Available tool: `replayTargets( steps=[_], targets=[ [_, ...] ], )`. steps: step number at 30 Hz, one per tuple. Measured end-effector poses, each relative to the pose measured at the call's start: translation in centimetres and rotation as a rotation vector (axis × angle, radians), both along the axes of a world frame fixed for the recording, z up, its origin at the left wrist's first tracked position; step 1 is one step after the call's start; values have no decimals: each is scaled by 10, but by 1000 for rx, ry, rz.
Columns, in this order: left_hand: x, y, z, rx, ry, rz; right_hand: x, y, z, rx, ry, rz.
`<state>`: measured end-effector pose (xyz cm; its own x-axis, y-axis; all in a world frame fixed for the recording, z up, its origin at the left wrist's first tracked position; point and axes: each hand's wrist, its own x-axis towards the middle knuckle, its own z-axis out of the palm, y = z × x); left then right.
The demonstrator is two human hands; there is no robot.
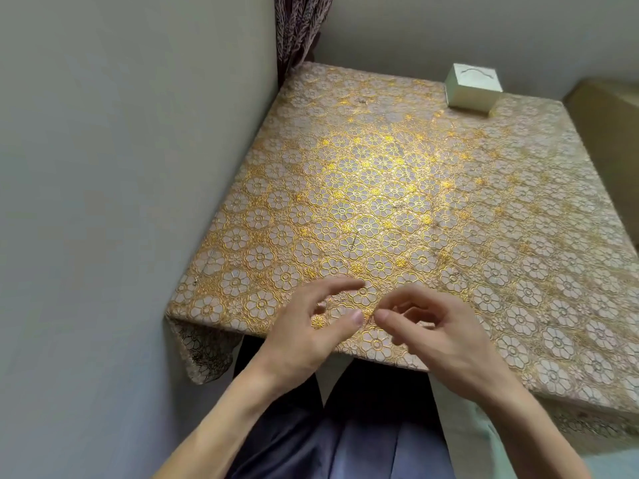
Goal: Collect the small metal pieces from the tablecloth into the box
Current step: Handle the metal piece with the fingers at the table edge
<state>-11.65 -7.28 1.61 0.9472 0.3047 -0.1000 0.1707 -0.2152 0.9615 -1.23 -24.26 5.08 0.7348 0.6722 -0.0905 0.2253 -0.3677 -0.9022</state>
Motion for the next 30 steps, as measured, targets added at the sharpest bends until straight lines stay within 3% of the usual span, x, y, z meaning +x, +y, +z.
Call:
replayTargets(
  steps=[5,11,30],
  targets=[
    [16,-2,19,-245,-38,-100,14,4,19,77,54,-41],
    [20,1,22,-370,-61,-159,23,4,30,106,113,-97],
    [51,7,39,-249,-140,-114,37,0,62,78,63,-17]
  ],
)
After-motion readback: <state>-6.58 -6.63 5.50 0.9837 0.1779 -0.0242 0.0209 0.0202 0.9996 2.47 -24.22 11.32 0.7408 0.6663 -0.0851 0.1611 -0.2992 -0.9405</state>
